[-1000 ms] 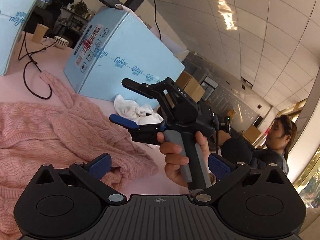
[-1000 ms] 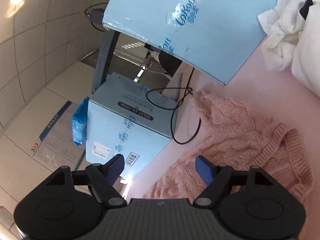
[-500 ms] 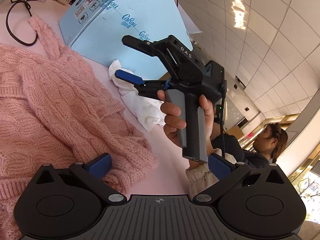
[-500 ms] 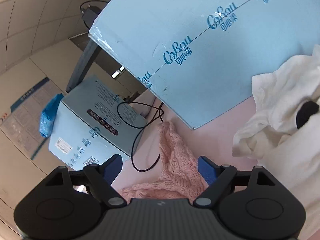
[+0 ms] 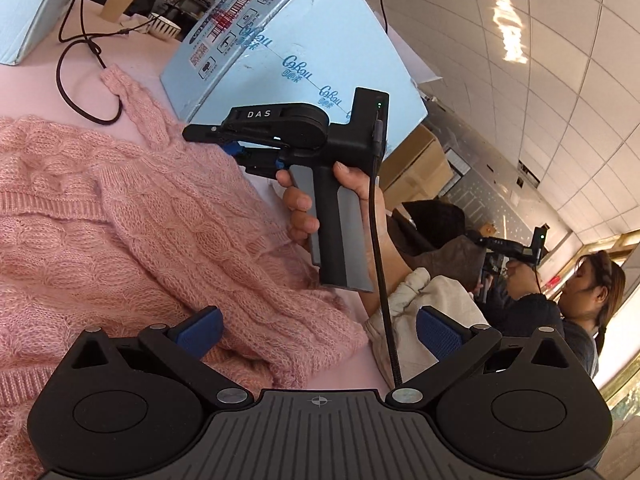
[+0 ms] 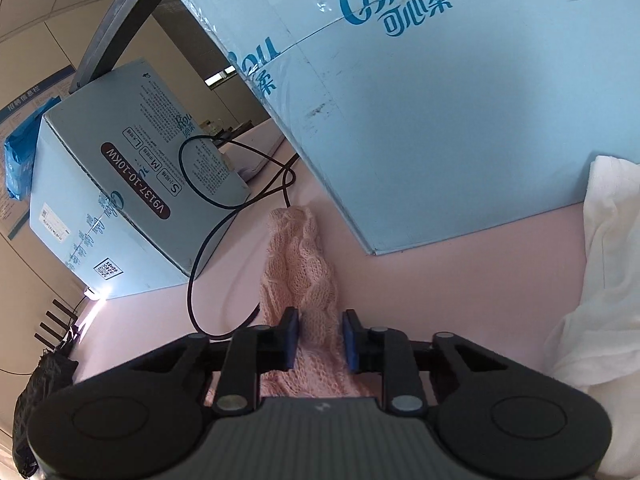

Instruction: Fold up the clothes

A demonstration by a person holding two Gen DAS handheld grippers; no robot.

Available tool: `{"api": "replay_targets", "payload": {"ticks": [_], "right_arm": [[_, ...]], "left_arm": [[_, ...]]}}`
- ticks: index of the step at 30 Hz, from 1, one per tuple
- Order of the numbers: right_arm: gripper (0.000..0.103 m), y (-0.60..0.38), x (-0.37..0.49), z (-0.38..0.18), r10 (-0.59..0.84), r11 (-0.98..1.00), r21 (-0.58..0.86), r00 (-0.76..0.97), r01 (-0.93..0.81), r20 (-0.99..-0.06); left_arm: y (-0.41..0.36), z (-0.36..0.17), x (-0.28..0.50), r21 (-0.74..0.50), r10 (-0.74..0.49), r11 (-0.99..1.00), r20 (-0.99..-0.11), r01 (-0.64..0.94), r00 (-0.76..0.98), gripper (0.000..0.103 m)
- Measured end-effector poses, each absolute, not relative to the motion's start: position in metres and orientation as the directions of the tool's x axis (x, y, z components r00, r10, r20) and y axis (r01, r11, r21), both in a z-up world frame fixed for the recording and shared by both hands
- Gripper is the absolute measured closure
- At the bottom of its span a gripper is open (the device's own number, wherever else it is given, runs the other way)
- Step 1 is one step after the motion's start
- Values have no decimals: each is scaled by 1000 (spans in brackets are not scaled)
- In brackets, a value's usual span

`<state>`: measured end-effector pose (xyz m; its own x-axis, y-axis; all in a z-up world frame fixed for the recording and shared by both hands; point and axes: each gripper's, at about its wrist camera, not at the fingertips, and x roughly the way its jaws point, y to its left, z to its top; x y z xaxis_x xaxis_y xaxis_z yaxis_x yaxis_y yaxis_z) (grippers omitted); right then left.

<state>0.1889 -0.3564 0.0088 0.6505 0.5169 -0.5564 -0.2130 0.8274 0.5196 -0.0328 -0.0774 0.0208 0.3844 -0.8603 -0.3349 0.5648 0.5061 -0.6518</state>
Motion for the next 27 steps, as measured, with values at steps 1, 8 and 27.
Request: {"api": "replay_targets", "payload": {"ticks": [1,8,27], "right_arm": [[90,-357,188,9,510,830,518,659,-208,-553],[92,-360,159,33,620,753,514,703,-410,-348],[13,-333,84,75,751,640,260,515,-723,-415]], "left_arm": [[-76,22,-34,-652,-861,505,-330,566,388,0],[-60,20,-18,-728,-834,483,-215,486,508,0],[44,37,-17,-847,-453,470,11,249,891,0]]}}
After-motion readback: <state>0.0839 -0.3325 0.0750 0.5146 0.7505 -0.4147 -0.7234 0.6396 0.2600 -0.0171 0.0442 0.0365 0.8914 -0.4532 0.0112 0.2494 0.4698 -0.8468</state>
